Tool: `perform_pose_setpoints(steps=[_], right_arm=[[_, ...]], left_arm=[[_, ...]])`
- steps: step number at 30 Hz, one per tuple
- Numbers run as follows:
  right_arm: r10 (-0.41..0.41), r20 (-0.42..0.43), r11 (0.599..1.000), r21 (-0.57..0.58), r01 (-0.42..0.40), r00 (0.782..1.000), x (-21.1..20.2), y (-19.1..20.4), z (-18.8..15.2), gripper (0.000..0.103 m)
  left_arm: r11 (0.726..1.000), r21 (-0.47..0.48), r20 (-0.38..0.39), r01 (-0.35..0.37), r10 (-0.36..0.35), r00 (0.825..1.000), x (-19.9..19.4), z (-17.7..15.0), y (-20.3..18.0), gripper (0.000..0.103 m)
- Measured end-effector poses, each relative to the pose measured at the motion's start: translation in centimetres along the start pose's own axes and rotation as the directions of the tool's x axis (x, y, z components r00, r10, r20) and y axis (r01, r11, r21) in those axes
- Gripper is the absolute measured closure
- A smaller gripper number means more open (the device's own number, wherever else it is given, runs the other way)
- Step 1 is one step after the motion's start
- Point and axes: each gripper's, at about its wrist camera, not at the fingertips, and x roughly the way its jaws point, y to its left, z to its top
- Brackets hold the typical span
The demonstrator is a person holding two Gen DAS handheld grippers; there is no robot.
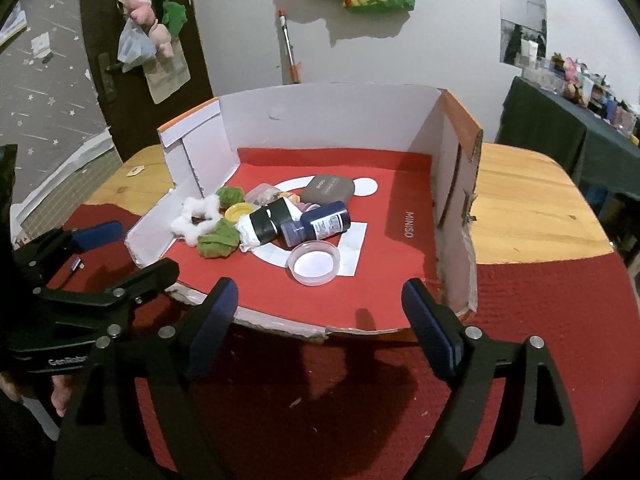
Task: Organize objects
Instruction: 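Open both grippers and withdraw them out of the box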
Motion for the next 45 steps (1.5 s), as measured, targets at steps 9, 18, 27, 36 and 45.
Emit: perform_pose_setpoints(steps=[9,18,27,36,45], right_arm=[[-0.061,0.052,0.998,0.008,0.061,0.997,-0.4,-0.6,-0.5,0.011],[-0.094,0.07,0.995,-0.018,0.096,0.993,-0.3,-0.1,-0.9,0.009],[-0.096,0.071,0.995,-0.02,0.098,0.993,-0.3,0.0,-1.0,0.009],[-0.075,0.081,0.997,-0.013,0.076,0.994,-1.0,0.1,-0.8,0.009],[-0.067,0.098,0.998,-0.006,0.068,0.993,-2.1,0.1,-0.8,0.002]], left_arm=[[0.999,-0.032,-0.03,-0.028,0.027,0.999,0.6,-0.7,0.6,0.005],[0.999,-0.022,-0.013,-0.039,0.038,0.999,0.7,-1.1,0.4,0.0],[0.999,-0.039,-0.014,-0.025,0.025,1.0,0.8,-1.2,0.7,0.0],[0.999,-0.041,-0.009,-0.035,0.035,0.999,0.3,-1.0,0.7,0.0],[0.998,-0.049,-0.011,-0.025,0.025,1.0,-0.6,-1.3,0.9,0.0]])
